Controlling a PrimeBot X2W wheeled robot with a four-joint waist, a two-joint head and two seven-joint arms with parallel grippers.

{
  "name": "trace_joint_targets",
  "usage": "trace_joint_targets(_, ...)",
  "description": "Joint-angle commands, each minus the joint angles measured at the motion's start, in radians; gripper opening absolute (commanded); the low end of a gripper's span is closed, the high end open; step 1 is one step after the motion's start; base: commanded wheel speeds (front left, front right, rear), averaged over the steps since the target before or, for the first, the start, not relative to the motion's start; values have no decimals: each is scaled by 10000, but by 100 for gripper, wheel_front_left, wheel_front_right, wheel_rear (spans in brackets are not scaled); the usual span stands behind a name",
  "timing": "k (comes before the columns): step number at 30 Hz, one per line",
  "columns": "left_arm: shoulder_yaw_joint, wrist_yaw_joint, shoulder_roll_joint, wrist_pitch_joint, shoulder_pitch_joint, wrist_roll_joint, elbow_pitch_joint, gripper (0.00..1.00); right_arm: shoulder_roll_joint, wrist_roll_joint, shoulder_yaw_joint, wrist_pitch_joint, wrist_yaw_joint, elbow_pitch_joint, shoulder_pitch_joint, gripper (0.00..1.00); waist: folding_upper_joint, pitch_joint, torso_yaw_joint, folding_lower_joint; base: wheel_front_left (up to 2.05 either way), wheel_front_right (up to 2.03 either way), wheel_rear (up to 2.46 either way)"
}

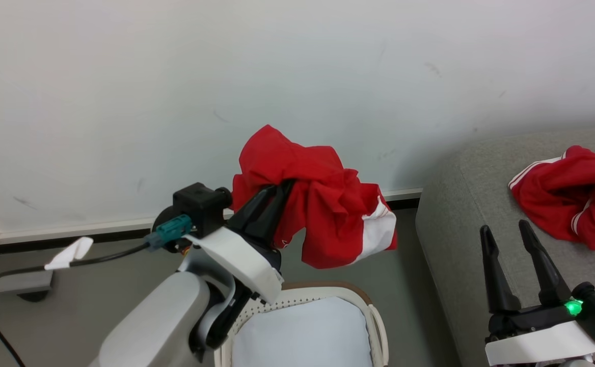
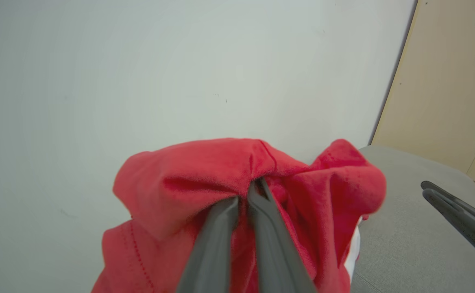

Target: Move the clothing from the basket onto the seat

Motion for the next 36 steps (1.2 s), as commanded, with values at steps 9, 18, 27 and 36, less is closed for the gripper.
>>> trace_joint_targets(9,-86,130,99,129,327,-93,-268,0,-397,78,979,7,-22,-309,-418,100,-1,140,11,1,0,0,0)
trace_joint_targets(18,-193,49,8,102,293,-171,18,0,-1096,438,3187,9,-22,-551,-1022,100,-1,239,60,1,0,0,0)
trace_joint_targets(27,-531,-94,-258,136,81,-66,206,0,-1427,879,5339,9,-22,490,-2515,100,-1,426,351,1,0,0,0)
trace_joint_targets(36,-1181,-406,-822,175,-87,118,393,0,-1236,1965,6996,38,-22,2700,-3920,100,-1,428,1054,1,0,0,0)
